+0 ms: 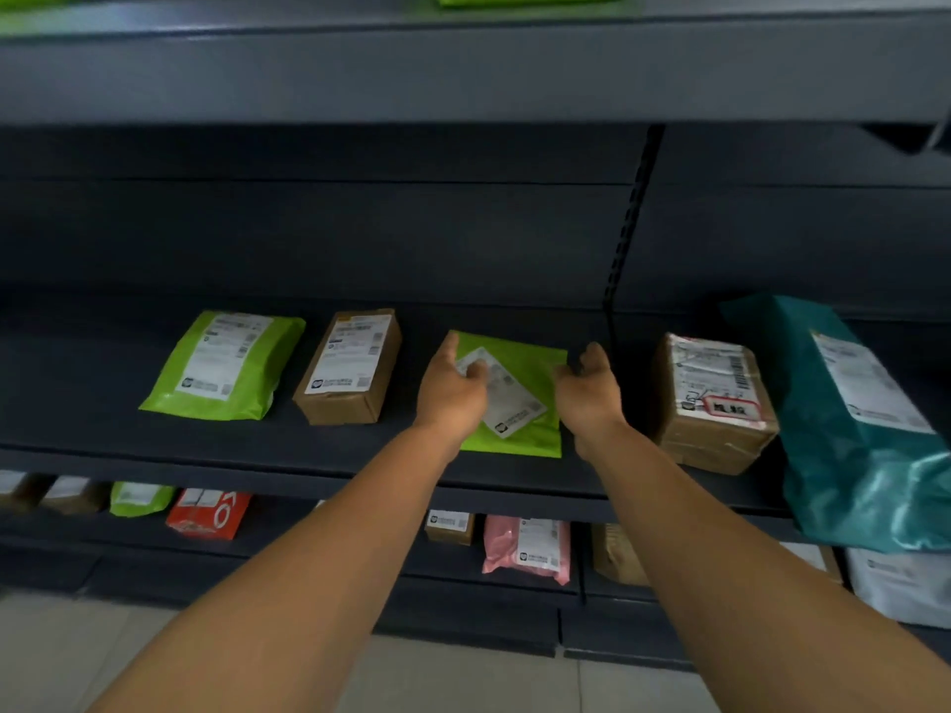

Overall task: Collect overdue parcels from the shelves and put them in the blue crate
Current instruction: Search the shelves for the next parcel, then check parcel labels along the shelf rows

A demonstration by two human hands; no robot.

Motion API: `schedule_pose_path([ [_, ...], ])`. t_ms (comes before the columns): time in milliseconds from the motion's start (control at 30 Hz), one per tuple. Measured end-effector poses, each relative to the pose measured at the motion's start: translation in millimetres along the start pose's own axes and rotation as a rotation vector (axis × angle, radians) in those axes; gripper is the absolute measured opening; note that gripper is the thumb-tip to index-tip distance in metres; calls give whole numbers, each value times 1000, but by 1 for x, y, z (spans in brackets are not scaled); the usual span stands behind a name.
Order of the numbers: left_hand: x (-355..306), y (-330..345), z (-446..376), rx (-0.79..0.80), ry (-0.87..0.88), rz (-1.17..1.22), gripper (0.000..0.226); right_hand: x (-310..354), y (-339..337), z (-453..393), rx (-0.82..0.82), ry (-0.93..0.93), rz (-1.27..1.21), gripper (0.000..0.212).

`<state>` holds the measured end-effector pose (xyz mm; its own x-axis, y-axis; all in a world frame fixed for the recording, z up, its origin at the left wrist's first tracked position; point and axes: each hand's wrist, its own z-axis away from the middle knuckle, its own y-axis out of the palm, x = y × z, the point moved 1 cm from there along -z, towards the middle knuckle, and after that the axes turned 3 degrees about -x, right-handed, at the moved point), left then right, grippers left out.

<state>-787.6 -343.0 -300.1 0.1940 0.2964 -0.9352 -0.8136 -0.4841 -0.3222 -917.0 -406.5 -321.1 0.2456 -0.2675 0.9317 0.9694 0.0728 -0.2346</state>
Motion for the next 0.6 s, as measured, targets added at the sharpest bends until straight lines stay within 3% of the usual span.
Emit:
schedule_pose_path([
  [433, -34, 54, 42, 226, 67, 252, 51, 34, -59, 45, -338, -302, -127, 49],
  [600, -42, 83, 51, 288, 72, 246, 51, 32, -101, 45, -458, -313, -96, 50],
])
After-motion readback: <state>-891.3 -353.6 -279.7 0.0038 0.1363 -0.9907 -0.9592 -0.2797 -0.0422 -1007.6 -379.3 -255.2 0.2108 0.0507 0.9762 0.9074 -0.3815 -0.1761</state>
